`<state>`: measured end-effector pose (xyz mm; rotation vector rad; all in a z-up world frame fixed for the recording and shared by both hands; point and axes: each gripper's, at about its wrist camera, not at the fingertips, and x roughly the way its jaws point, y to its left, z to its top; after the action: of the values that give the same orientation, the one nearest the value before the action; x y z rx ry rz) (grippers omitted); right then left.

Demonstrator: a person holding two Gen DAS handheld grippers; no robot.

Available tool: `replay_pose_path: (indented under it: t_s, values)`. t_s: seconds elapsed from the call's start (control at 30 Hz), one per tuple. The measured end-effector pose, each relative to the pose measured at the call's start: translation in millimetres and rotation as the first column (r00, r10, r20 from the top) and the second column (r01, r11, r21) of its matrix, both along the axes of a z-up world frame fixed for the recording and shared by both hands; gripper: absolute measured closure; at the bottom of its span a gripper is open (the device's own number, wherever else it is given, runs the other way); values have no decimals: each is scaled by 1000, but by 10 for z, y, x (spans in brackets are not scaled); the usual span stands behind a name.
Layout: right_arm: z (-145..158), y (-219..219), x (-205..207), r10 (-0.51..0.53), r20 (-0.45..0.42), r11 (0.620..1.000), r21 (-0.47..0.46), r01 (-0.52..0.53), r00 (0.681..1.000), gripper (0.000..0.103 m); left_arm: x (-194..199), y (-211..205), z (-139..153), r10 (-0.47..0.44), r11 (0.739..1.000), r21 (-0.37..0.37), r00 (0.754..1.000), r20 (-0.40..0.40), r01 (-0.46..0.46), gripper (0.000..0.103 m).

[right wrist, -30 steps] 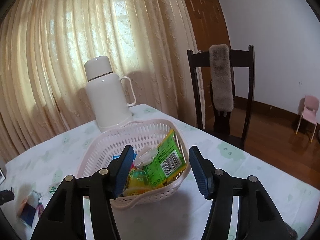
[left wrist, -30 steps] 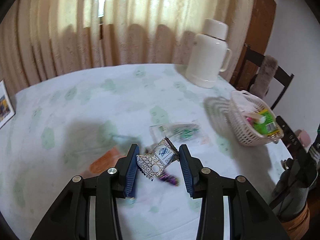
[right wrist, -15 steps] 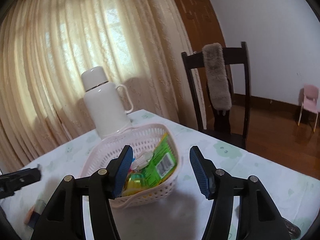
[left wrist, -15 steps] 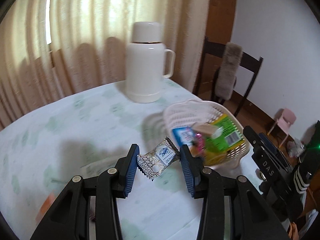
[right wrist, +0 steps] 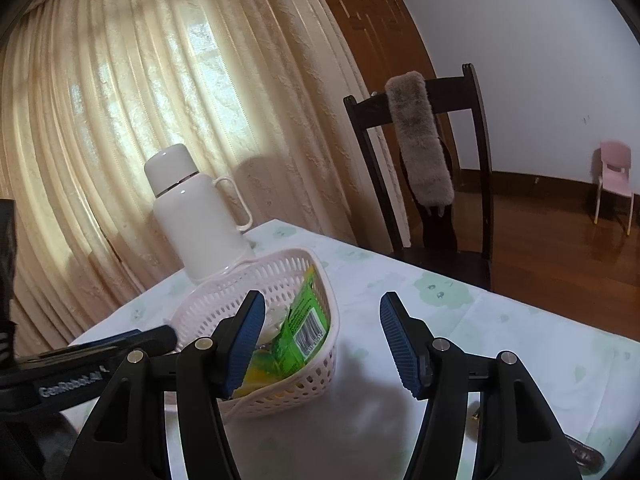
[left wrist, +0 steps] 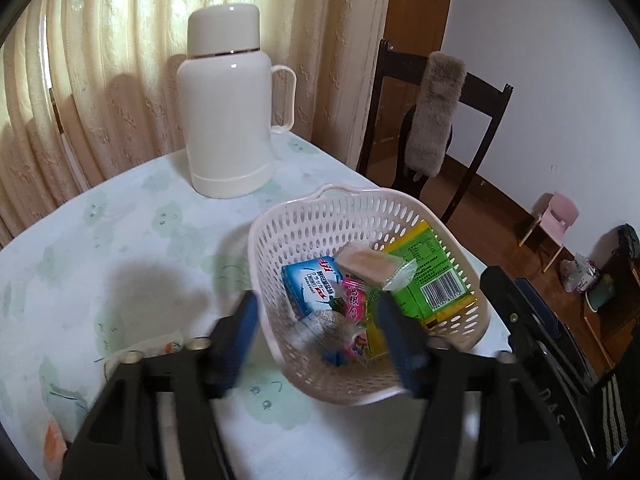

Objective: Organize snacks
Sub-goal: 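Carry the silver packet into the basket and open the left gripper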

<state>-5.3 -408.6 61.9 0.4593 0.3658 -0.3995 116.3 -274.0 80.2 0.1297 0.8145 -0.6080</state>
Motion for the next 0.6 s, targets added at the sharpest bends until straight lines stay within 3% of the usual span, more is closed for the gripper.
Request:
replay_pose_path:
  t_s: [0.4,0.6]
  values:
    - [-4,24,3,5,5,1000,-8,-5,1000,42,30,244,66,61,998,-27,998,0,-61,37]
    - [45,159,-15,62,44,997,-52,-60,997,42,-11,398,90,90,996,-29,996,12,-89,37]
